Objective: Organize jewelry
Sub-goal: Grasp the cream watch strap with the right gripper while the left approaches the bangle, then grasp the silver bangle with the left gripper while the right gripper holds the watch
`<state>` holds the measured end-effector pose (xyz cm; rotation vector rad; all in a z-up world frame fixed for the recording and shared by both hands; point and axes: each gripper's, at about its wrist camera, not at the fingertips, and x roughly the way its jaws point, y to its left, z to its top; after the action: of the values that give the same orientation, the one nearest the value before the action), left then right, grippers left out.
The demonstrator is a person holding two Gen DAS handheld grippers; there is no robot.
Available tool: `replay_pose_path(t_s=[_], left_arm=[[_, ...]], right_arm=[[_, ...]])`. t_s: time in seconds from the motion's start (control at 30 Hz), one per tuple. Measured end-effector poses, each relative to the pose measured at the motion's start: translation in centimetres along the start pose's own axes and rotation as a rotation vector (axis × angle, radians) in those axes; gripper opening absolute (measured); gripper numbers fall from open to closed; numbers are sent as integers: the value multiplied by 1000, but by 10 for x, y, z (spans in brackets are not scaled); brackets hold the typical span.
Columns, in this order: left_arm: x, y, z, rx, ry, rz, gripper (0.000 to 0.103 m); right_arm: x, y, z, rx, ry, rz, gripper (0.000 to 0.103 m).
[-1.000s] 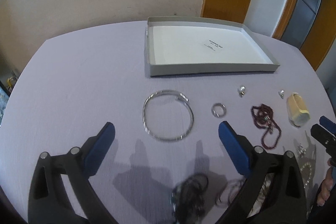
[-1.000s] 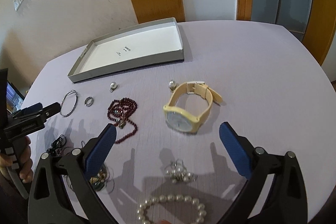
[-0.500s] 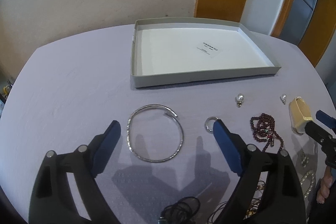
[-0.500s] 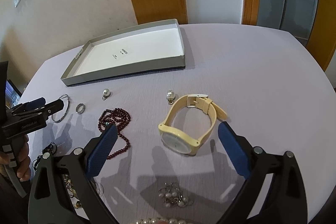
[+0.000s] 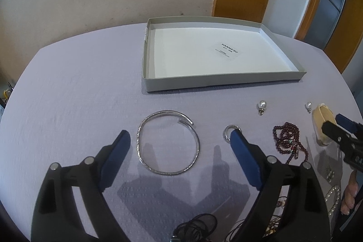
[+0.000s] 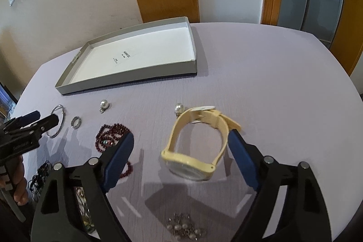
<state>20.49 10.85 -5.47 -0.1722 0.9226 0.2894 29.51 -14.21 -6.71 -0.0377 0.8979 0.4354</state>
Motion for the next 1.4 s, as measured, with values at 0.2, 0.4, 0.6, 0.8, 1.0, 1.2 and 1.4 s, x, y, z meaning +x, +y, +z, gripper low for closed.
replay_pose_path(t_s=[0.2, 0.4, 0.6, 0.8, 1.0, 1.2, 1.4], left_arm=[[0, 0, 0, 0, -3, -3, 89], [1, 1, 1, -7, -2, -1, 89], [2, 3, 2, -8, 2, 3, 89], [2, 3, 2, -2, 3, -2, 87], [1, 5, 1, -4, 5, -3, 86], [2, 3, -1, 3, 10, -6, 85], [10, -6, 0, 3, 42, -23, 71]], right_arm=[[16, 2, 6, 11, 44, -11, 73], [30, 7, 6, -10, 76, -54, 63], [33, 9, 9, -28, 66, -100, 48], [31, 6, 8, -11, 50, -91, 45], [30, 5, 7, 1, 47, -81, 45], [30, 5, 7, -7, 45, -80, 45], [30, 3, 8, 3, 50, -64, 45]])
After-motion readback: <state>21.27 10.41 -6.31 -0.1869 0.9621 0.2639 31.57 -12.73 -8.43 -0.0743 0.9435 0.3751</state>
